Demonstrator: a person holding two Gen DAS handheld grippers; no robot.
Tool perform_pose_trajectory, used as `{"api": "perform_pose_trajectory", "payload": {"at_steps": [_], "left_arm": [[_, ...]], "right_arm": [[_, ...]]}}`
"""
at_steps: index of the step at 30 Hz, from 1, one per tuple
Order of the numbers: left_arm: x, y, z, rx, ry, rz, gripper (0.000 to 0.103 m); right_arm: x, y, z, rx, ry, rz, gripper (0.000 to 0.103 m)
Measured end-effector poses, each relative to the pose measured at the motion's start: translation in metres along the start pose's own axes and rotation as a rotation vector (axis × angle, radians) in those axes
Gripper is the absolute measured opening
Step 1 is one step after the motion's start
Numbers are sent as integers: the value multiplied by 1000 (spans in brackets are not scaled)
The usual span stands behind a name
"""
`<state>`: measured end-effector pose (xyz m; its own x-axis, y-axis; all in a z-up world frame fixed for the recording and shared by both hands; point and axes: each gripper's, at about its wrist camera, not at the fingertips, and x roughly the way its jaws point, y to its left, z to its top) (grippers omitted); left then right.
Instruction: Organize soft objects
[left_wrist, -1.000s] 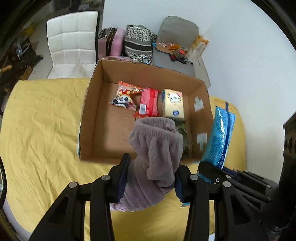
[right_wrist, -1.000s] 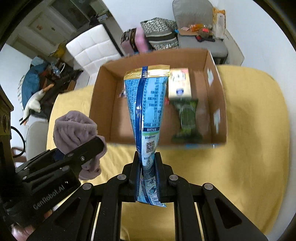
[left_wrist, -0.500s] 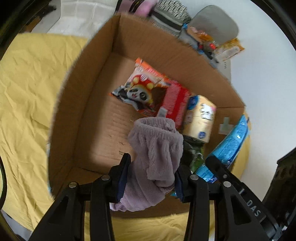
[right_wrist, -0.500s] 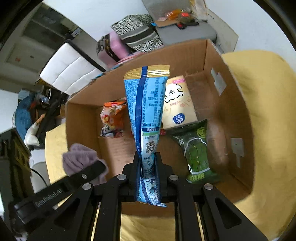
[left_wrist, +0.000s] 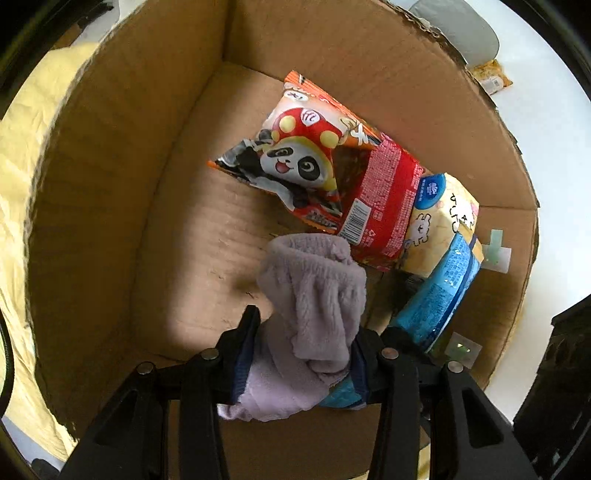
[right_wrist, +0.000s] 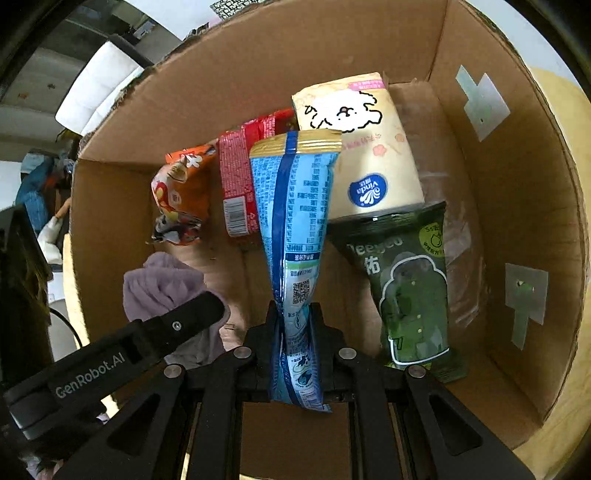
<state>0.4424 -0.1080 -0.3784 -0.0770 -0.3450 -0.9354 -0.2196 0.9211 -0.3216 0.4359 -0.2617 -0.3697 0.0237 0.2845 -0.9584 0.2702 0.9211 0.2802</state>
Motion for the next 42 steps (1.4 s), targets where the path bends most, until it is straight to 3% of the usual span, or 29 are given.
{"api": "perform_pose_trajectory", "payload": {"at_steps": [4,7,9,11,13,17,19,23,25,26,31,42], "left_arm": [[1,-7,5,-9,3,21,45],[-5,-14,5,8,-16,37,49],[-11,-19,6,19,-29,42,50],[-15,-23,5,28,-42,53,53],[-22,-28,2,52,-65,74,64],[-36,-30,-9,97,-137,134,73],[-39,-27,-16,114,-166,162,91],[-49,-15,-23,140,-202,208,94],[-52,-9,-26,151,-212,220,101],[-52,-7,-28,154,-218,224,102],[-50,-6,-39,168,-243,254,102],[-95,-18,-80,217,-356,278,102]], "right_arm": [[3,0,1,-25,26,-7,18],[4,-3,1,-35,41,-9,32],[2,-4,0,-48,31,-20,49],[0,-5,-2,-59,22,-27,50],[-3,-7,-6,-72,16,-37,51],[-9,-15,-14,-107,-8,-80,59],[-13,-18,-19,-125,-26,-110,59],[-20,-17,-24,-153,-57,-162,73],[-28,-15,-26,-170,-79,-187,83],[-29,-15,-27,-179,-87,-195,90],[-37,-16,-36,-183,-119,-229,103],[-89,-20,-68,-184,-213,-249,103]]}}
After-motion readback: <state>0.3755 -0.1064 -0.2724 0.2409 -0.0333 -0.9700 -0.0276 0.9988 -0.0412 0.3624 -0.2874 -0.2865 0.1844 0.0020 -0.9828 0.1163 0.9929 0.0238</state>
